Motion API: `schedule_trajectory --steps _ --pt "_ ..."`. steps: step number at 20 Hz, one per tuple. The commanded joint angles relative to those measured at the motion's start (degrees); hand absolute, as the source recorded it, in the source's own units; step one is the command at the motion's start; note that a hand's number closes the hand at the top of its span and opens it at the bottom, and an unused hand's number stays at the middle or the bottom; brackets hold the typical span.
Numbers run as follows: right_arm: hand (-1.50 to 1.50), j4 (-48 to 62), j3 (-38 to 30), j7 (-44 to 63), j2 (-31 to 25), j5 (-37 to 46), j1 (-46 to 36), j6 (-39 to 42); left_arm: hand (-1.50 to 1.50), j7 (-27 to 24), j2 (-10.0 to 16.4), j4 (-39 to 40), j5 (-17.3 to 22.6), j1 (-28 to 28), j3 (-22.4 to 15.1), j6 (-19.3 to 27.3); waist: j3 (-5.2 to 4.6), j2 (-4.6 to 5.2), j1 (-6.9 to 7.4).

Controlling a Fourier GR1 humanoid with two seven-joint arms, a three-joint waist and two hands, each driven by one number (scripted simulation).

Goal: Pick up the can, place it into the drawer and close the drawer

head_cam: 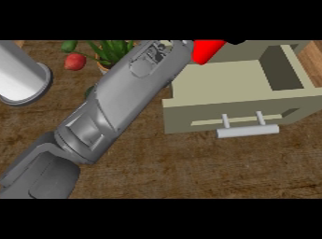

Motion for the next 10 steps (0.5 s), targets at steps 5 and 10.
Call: schedule_trajectory --steps 5,10 --pt "-1.5 2.5 -1.7 -0.1 -1.7 -1.2 -3.1 0.3 1.5 -4.4 0.0 4.1 2.6 0.5 -5.0 3.0 0.06 0.48 -1.4" --pt "-1.5 3.8 -0.8 -0.4 -1.5 0.0 -5.1 -0.3 1.5 -6.0 0.0 4.4 4.1 2.7 -8.5 3.4 0.06 0.7 -2.16"
